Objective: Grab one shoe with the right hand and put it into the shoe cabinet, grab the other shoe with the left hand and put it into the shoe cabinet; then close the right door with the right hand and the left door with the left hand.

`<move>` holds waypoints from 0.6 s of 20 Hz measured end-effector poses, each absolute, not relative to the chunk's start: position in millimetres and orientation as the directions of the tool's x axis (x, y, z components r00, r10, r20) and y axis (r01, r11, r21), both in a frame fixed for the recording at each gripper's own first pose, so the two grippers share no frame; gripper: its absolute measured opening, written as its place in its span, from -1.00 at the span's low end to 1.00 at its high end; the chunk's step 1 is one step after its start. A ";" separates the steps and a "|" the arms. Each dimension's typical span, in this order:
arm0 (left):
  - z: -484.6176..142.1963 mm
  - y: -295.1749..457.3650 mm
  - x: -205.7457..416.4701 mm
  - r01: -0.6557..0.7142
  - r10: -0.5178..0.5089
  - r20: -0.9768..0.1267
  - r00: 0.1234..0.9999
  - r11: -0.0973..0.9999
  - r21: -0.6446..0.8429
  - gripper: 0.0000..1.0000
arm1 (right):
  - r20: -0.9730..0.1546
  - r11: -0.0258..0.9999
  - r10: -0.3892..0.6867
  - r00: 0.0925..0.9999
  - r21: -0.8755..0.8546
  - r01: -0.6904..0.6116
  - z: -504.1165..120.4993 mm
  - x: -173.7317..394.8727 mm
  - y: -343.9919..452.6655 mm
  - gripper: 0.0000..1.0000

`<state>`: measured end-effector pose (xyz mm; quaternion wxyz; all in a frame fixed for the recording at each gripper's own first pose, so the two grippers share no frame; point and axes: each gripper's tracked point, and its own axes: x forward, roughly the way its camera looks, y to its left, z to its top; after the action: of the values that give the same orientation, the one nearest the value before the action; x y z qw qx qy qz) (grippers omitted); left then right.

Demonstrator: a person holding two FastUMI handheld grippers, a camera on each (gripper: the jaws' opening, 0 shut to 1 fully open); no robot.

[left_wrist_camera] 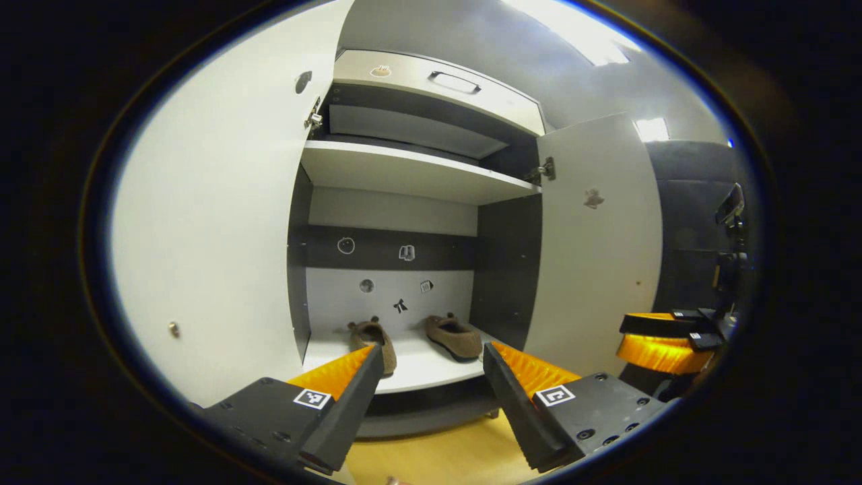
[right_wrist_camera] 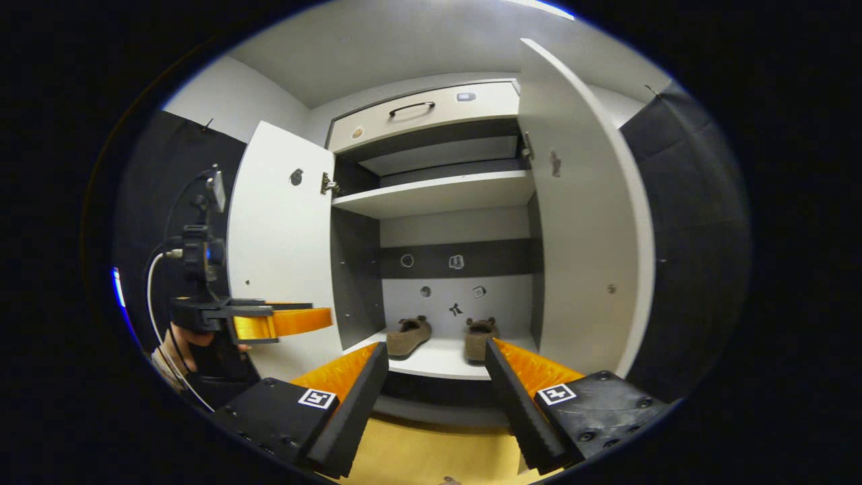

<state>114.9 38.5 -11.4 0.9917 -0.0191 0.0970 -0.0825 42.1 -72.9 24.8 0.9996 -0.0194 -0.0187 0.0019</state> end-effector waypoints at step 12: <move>30.9 118.2 4.7 0.070 -0.074 -0.138 0.988 0.997 -0.036 0.91 | 0.105 0.924 -0.343 0.933 -0.140 0.356 57.6 -13.9 -247.6 0.84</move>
<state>4.7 118.2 30.9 0.9968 -0.0156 0.0696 -0.0362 -13.9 -247.6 57.6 0.9801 -0.0786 -0.0394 -0.1782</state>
